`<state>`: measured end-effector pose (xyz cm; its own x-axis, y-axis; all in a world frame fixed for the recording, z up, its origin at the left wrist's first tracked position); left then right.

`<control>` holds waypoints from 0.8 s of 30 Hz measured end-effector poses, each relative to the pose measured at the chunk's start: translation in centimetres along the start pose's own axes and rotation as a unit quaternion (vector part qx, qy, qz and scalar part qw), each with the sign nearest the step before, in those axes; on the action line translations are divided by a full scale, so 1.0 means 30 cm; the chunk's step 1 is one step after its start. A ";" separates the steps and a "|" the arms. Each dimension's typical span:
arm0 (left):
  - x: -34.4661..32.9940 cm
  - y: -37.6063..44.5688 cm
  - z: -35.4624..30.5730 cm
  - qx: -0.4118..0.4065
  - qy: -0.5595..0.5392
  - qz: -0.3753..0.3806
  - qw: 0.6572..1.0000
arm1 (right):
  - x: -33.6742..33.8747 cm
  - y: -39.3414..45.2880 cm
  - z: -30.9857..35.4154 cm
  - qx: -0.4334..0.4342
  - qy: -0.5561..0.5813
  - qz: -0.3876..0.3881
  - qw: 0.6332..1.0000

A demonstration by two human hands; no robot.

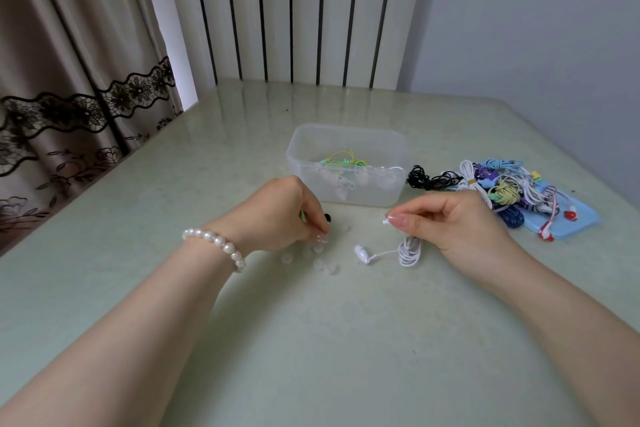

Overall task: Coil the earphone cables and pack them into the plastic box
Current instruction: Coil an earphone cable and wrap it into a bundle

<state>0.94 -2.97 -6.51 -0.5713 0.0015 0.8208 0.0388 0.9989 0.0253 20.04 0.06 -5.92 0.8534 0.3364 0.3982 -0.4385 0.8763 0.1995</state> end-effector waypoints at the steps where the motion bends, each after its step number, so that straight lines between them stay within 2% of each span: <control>1: -0.004 0.003 -0.001 -0.005 0.005 -0.012 1.000 | -0.001 0.001 -0.002 0.001 -0.001 -0.002 1.000; 10: -0.019 0.004 -0.006 0.000 0.032 -0.011 0.999 | -0.001 0.005 -0.013 0.006 0.006 -0.008 1.000; 16: -0.021 0.001 -0.010 0.007 0.004 -0.004 1.000 | -0.002 0.000 -0.012 0.000 0.013 -0.010 1.000; 24: 0.001 0.007 -0.007 -0.020 0.024 -0.028 0.999 | 0.020 0.006 -0.010 -0.003 -0.004 -0.052 0.999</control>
<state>1.11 -2.77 -6.35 -0.5336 -0.0581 0.8438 0.0410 0.9947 0.0944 20.57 0.53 -5.91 0.8925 0.2401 0.3819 -0.3449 0.9088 0.2347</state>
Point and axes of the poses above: each hand's wrist, its own y-axis towards the middle knuckle, its own x-axis out of the back of the hand, z = x × y, the point moved 4 cm from there along y, towards the middle knuckle, and after that the axes turned 3 degrees about -y, right-handed, at the moved point
